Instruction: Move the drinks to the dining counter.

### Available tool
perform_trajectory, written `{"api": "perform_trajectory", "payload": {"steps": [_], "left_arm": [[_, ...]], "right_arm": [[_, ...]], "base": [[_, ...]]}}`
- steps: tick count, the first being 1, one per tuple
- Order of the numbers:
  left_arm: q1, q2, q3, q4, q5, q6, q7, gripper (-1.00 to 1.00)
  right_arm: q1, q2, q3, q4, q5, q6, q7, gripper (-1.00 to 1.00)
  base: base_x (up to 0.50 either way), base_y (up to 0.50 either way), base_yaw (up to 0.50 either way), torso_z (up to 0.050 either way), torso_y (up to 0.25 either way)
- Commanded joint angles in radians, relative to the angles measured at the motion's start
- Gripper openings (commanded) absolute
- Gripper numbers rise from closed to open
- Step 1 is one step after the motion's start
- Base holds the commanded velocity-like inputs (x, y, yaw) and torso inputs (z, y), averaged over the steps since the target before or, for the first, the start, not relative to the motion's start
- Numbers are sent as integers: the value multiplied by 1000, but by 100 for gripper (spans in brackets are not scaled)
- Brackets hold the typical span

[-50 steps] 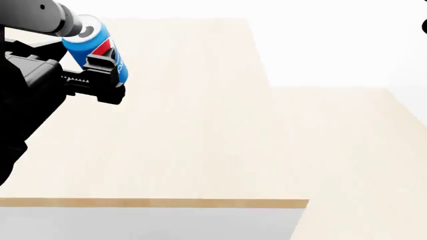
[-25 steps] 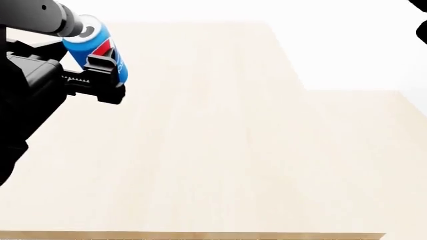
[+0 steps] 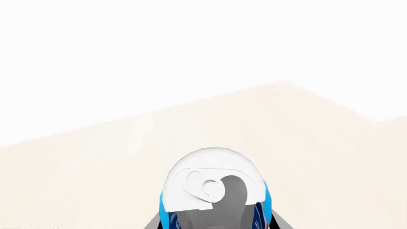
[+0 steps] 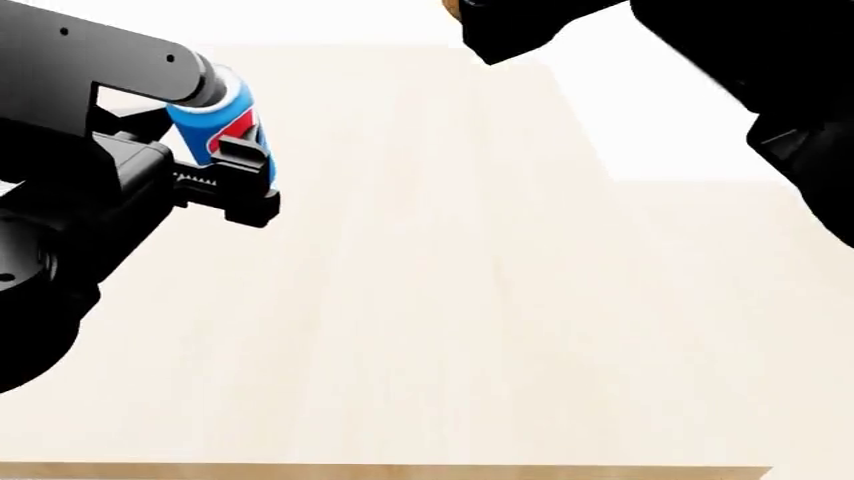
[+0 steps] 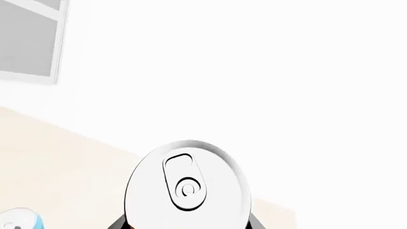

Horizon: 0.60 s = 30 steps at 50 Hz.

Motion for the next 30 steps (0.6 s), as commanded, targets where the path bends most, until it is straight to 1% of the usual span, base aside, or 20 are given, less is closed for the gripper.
{"api": "perform_trajectory", "payload": {"steps": [1, 6, 14, 30], "left_arm": [[12, 10, 19, -20, 42, 7, 24, -100], [33, 10, 25, -20, 62, 17, 36, -100], [29, 17, 34, -26, 71, 15, 38, -100], [38, 9, 34, -23, 70, 24, 41, -100]], "right_arm": [[-92, 3, -12, 16, -84, -19, -60, -100], [-137, 12, -20, 14, -105, -35, -72, -100], [-207, 33, -30, 15, -139, -60, -99, -100], [-252, 46, -55, 12, -134, -48, -112, -100]], "base": [[0, 0, 0, 0, 0], [0, 0, 0, 0, 0], [0, 0, 0, 0, 1], [0, 0, 0, 0, 1]]}}
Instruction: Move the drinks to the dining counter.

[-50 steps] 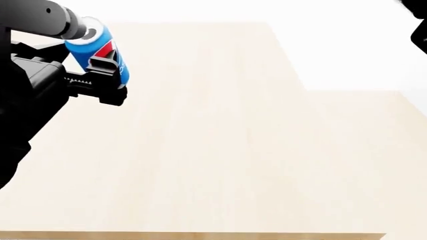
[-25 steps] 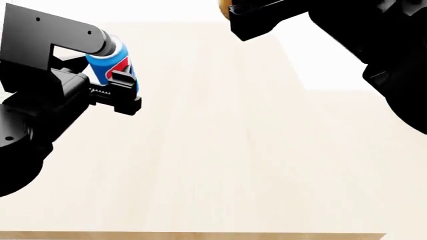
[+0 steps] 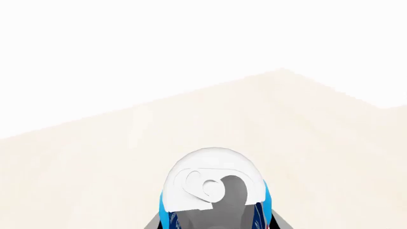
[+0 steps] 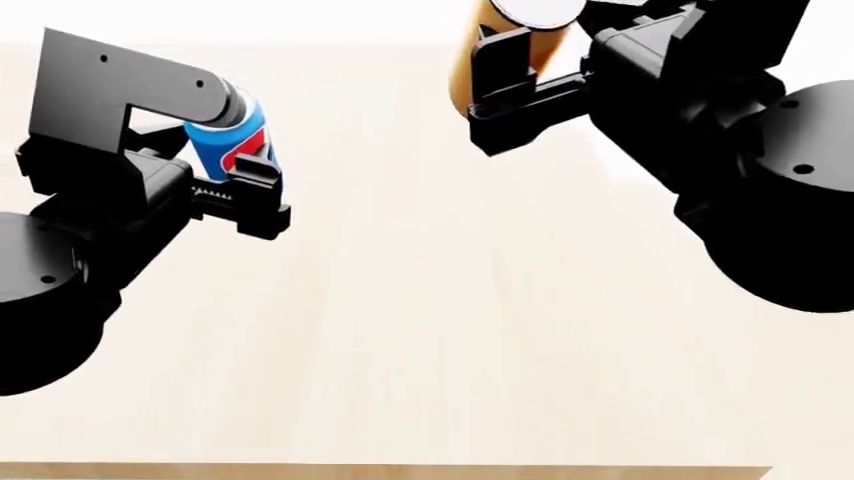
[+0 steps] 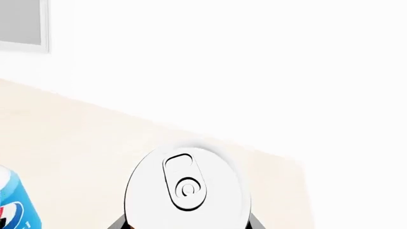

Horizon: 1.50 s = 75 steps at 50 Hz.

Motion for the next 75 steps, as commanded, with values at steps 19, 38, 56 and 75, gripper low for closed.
{"api": "perform_trajectory", "payload": {"steps": [19, 38, 56, 75], "left_arm": [[104, 12, 29, -10, 76, 61, 45, -100], [171, 8, 33, -19, 85, 97, 73, -100], [165, 8, 66, -21, 60, 57, 76, -100], [187, 15, 92, -44, 59, 52, 92, -100]], "right_arm": [[-62, 18, -15, -9, -20, 9, -30, -100], [-74, 15, -18, -3, -29, 4, -32, -100], [-69, 17, -19, 5, -28, 9, -31, -100], [-75, 21, -18, -1, -27, 7, -27, -100]], "base": [[0, 0, 0, 1, 1], [0, 0, 0, 0, 1], [0, 0, 0, 1, 1], [0, 0, 0, 0, 1]]}}
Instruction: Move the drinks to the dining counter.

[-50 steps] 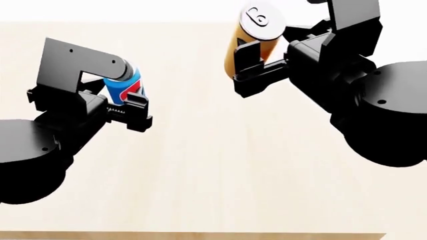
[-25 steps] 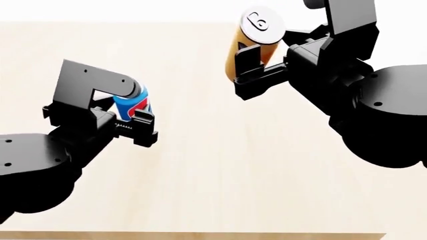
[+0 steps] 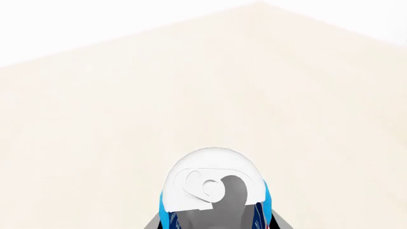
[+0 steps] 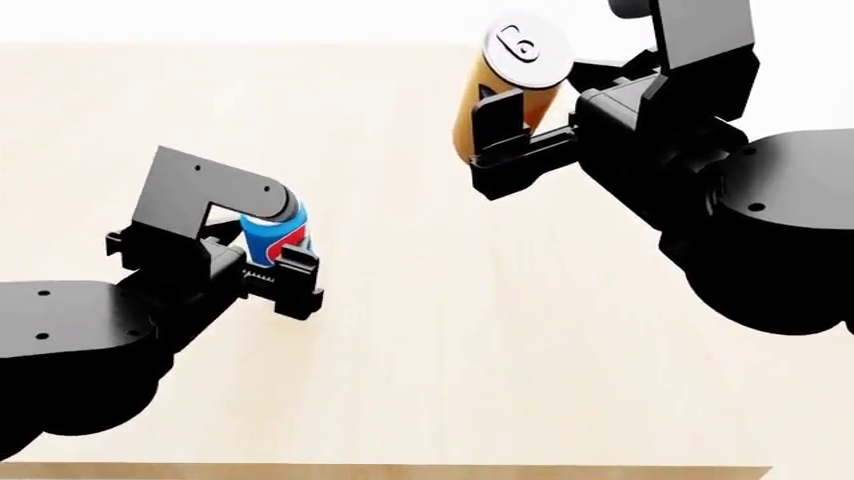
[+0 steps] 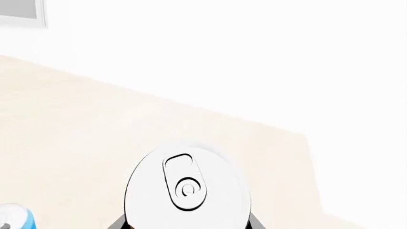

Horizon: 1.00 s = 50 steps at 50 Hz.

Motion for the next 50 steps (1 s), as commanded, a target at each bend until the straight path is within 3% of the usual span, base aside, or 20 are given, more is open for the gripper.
{"api": "perform_trajectory", "payload": {"steps": [1, 17, 18, 41, 50], "left_arm": [[11, 3, 10, -11, 5, 7, 4, -100], [12, -4, 9, -8, 1, 10, -15, -100], [10, -4, 8, -8, -2, 10, -20, 100], [16, -13, 6, 3, -8, 19, -19, 100], [-23, -77, -90, 116, -208, 56, -99, 100]], "right_arm": [[3, 1, 9, -2, -21, 7, -6, -100], [7, -1, 10, 4, -22, 10, -9, -100], [7, -1, 10, 4, -22, 10, -9, -100], [12, -1, 11, 3, -16, 13, -5, -100], [-22, -13, -12, 13, -41, 11, -21, -100]], "base": [[0, 0, 0, 0, 0], [0, 0, 0, 0, 0], [0, 0, 0, 0, 0], [0, 0, 0, 0, 0], [0, 0, 0, 1, 0]]}}
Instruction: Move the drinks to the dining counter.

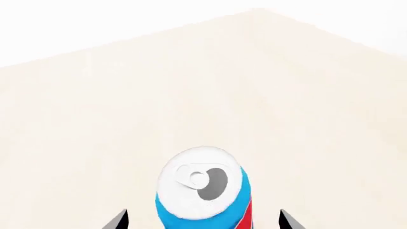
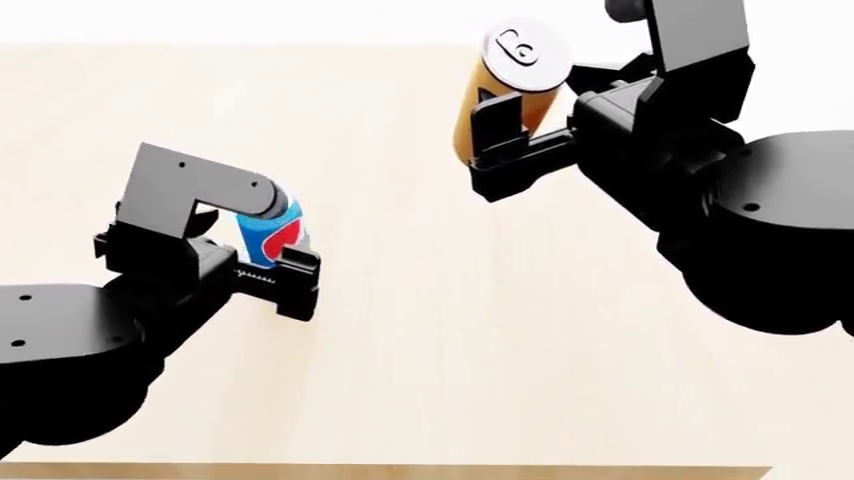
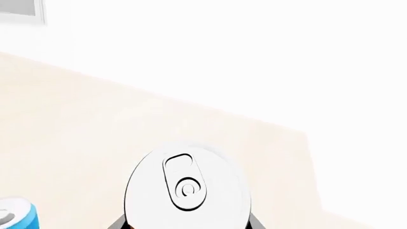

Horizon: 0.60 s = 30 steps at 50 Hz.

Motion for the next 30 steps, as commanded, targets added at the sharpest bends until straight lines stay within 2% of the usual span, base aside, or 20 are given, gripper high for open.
{"api": "perform_trajectory", "payload": {"steps": [1, 11, 30], "left_arm": [[-35, -60, -84, 95, -179, 38, -75, 100], [-105, -130, -137, 188, -331, 58, -168, 100], [-96, -148, -161, 191, -345, 83, -155, 100]], "right_arm": [[-24, -11, -10, 12, -43, 6, -24, -100], [-80, -37, -46, 41, -88, -5, -58, -100], [-152, -99, -112, 90, -163, -14, -118, -100]], "base": [[0, 0, 0, 0, 0], [0, 0, 0, 0, 0], [0, 0, 0, 0, 1]]}}
